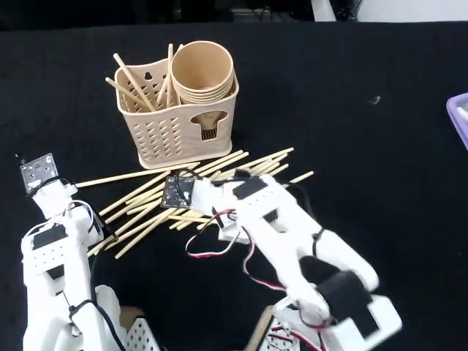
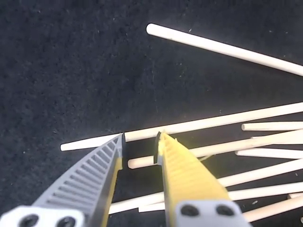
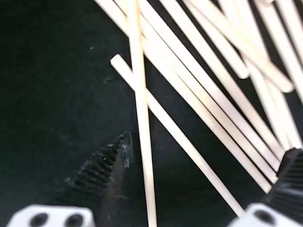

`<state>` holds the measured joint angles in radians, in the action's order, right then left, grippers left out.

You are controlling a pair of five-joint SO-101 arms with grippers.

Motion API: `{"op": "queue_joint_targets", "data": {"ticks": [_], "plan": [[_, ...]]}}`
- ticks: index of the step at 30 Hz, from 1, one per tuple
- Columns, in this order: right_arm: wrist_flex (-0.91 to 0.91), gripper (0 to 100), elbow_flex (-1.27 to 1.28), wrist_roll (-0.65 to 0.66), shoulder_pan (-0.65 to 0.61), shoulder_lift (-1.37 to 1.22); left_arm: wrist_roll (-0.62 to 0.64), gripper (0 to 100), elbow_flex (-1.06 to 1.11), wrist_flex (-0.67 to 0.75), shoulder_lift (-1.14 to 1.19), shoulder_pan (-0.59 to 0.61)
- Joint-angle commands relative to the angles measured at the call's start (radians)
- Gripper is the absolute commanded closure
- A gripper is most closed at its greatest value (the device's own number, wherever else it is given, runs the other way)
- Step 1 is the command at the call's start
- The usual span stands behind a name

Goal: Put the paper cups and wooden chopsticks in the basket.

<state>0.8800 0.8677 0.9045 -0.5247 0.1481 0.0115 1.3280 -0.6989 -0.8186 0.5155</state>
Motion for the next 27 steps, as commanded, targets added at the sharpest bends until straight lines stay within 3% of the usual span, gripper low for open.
{"op": "queue_joint_targets", "data": {"ticks": [1, 4, 10, 18, 27], "plan": [[-0.021, 53.3, -0.051, -0.009, -0.005, -0.065, 0.005, 87, -0.007, 0.012, -0.017, 0.01], [0.005, 61.2, -0.054, -0.008, -0.003, -0.091, 0.005, 87, -0.007, 0.012, -0.017, 0.01], [0.034, 97.7, -0.058, -0.014, -0.002, -0.091, 0.005, 87, -0.007, 0.012, -0.017, 0.01], [0.037, 98.8, -0.05, -0.015, -0.002, -0.071, 0.005, 87, -0.007, 0.012, -0.017, 0.01], [0.229, 98.8, -0.05, -0.015, -0.005, 0.217, 0.003, 87, -0.007, 0.012, -0.017, 0.007]]}}
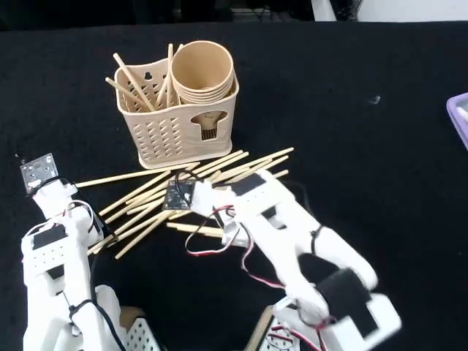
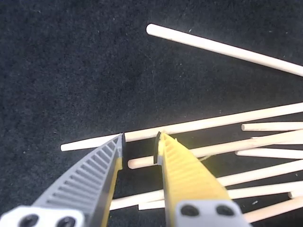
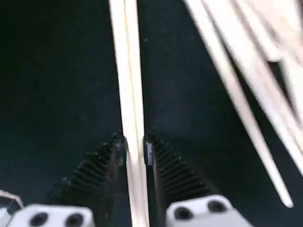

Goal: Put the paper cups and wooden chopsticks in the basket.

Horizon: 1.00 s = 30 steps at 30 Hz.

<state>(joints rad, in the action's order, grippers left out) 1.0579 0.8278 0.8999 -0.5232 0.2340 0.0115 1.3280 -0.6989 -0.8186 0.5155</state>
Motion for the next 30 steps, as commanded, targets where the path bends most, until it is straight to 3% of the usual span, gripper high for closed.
{"op": "queue_joint_targets", "data": {"ticks": [1, 10, 16, 30], "plan": [[0.063, 98.7, -0.01, -0.018, -0.006, 0.168, 0.003, 87, -0.007, 0.012, -0.017, 0.007], [0.041, 98.7, -0.019, -0.21, -0.031, 0.406, 0.003, 87, -0.007, 0.012, -0.017, 0.007], [-0.149, 98.8, -0.036, -0.359, -0.109, 0.504, 0.003, 87, -0.007, 0.012, -0.017, 0.007], [-0.229, 98.8, -0.507, -0.532, -0.158, 0.398, 0.003, 87, -0.007, 0.012, -0.017, 0.005]]}}
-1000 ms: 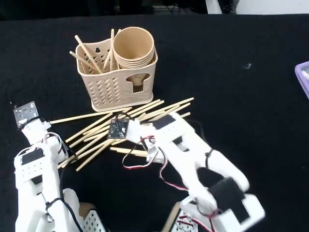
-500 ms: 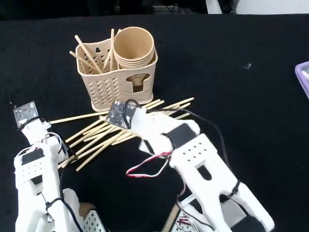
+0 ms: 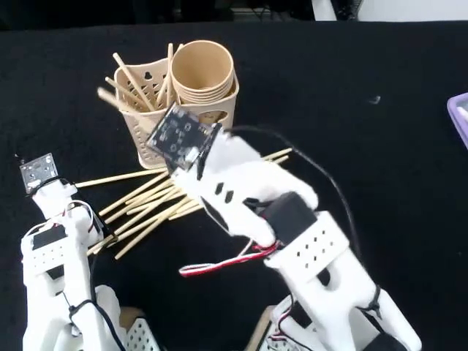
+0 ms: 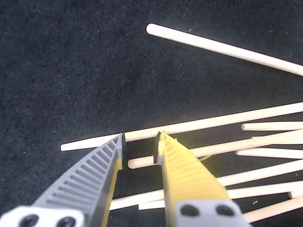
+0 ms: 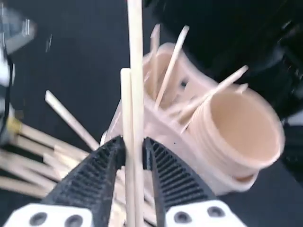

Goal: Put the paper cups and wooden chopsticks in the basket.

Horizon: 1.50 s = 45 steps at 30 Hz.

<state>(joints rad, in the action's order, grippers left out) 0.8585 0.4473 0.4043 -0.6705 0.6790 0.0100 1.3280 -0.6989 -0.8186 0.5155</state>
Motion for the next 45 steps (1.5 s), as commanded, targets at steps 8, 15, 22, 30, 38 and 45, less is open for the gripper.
{"op": "queue_joint_targets", "data": {"ticks": [8, 15, 22, 30, 38, 45], "plan": [[-0.077, 98.7, -0.495, -0.203, -0.011, -0.282, 0.005, 87, -0.007, 0.012, -0.011, 0.005], [-0.262, 98.7, -0.684, -0.218, -0.011, -0.409, 0.005, 87, -0.005, 0.014, -0.008, 0.004], [-0.338, 98.7, -0.757, -0.218, -0.011, -0.484, 0.005, 87, -0.005, 0.014, -0.008, 0.002], [-0.43, 98.8, -0.7, -0.298, 0.029, -0.596, 0.005, 87, -0.005, 0.014, -0.008, 0.002], [-0.423, 98.7, -0.558, -0.414, 0.048, -0.613, 0.005, 87, -0.005, 0.014, -0.008, 0.002], [-0.411, 87.7, -0.492, -0.414, 0.044, -0.573, 0.005, 87, -0.005, 0.014, -0.008, 0.002]]}}
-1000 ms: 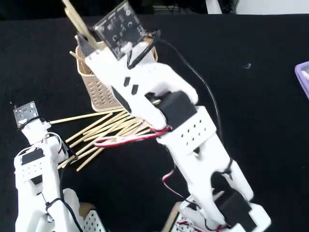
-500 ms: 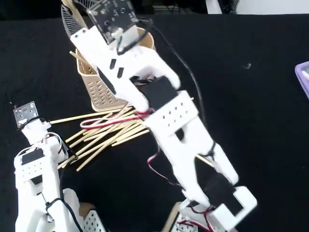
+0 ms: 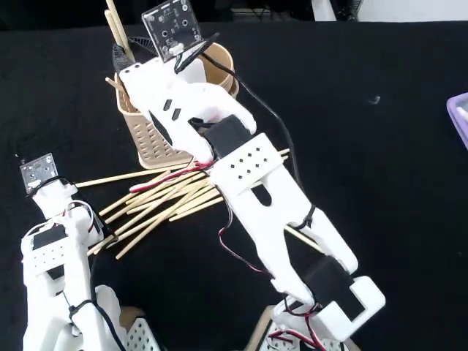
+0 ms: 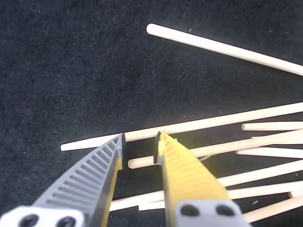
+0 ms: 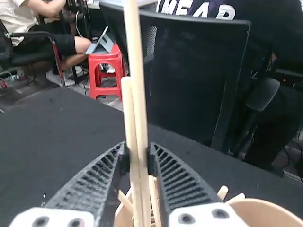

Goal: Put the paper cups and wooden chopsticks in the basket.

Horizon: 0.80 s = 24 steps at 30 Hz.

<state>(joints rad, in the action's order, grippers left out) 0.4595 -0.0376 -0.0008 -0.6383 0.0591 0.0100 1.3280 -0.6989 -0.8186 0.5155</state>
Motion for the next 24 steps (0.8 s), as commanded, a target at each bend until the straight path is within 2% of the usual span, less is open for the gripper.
{"op": "queue_joint_targets", "data": {"ticks": [1, 5, 8, 15, 20, 24], "plan": [[0.006, 85.8, -0.008, -0.009, 0.012, 0.065, 0.005, 87, -0.005, 0.014, -0.008, 0.002], [0.103, 85.9, -0.002, -0.008, 0.015, 0.176, 0.005, 87, -0.005, 0.014, -0.008, 0.002], [0.295, 86.8, -0.002, 0.005, 0.018, 0.283, 0.005, 87, -0.005, 0.014, -0.008, 0.002], [0.783, 86.6, 0.022, 0.276, 0.02, 0.483, 0.005, 87, -0.005, 0.014, -0.008, 0.002], [0.865, 86.4, 0.236, 0.373, 0.02, 0.556, 0.005, 87, -0.005, 0.014, -0.008, 0.002], [0.813, 86.1, 0.495, 0.385, 0.02, 0.587, 0.005, 87, -0.005, 0.014, -0.008, 0.002]]}}
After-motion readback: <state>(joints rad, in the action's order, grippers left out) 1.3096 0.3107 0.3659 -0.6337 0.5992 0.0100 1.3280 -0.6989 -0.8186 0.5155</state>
